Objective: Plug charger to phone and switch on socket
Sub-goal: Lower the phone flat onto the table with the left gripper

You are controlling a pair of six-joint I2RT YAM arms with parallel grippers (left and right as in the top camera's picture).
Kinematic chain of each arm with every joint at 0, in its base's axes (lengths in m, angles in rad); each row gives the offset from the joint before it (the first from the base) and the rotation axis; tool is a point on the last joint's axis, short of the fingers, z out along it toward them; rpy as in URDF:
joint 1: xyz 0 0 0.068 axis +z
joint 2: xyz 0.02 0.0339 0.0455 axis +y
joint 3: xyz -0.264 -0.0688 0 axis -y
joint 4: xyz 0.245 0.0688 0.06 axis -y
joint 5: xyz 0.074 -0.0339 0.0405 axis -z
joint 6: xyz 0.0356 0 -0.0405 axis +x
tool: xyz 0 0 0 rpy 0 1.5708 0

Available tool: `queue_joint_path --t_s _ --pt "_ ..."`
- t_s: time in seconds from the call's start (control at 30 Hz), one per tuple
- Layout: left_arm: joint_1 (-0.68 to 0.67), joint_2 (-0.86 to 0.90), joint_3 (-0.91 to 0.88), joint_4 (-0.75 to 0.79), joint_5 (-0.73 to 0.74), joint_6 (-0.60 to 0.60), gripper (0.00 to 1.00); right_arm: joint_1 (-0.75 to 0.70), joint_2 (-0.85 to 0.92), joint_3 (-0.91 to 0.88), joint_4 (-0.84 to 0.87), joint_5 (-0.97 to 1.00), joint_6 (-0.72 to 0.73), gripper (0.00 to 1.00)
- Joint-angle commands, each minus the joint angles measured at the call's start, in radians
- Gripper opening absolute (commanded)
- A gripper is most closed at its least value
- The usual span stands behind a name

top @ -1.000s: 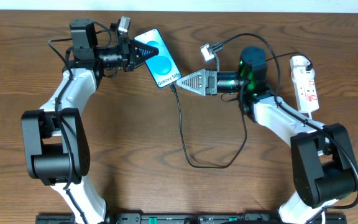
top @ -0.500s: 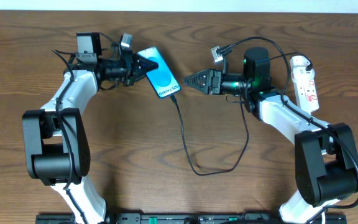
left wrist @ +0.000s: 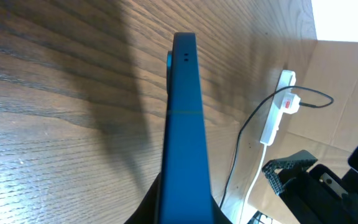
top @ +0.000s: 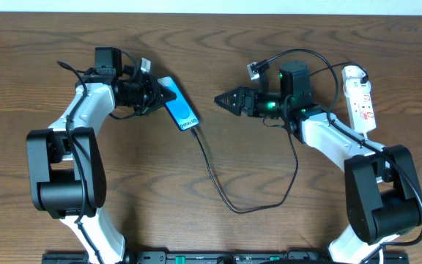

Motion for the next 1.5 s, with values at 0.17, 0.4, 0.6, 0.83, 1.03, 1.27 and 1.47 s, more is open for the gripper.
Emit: queue_joint_path --t_s 0.17,0.4,0.6,0.83,1.03,1.27,1.47 --pt "-0.002 0.065 0.012 0.0 0.029 0.013 0.07 0.01 -0.004 0.005 -0.011 0.016 -0.03 0.91" --pt "-0.004 0.079 0.012 -0.004 0.029 -0.041 0.07 0.01 -0.004 0.005 -0.035 0.027 -0.056 0.91" --pt "-0.011 0.13 0.012 -0.011 0.029 -0.099 0.07 0.01 -0.004 0.005 -0.048 0.034 -0.057 0.91" --pt "-0.011 0.14 0.012 -0.01 -0.013 -0.104 0.07 0.01 -0.004 0.005 -0.048 0.034 -0.071 0.91" --pt "-0.014 0.14 0.012 -0.011 -0.063 -0.123 0.08 0.01 -0.004 0.005 -0.048 0.034 -0.072 0.91" --pt "-0.035 0.141 0.012 -0.011 -0.087 -0.123 0.15 0.01 -0.004 0.005 -0.049 0.034 -0.075 0.91" --pt "-0.035 0.141 0.012 -0.012 -0.105 -0.123 0.25 0.01 -0.004 0.005 -0.049 0.034 -0.075 0.91"
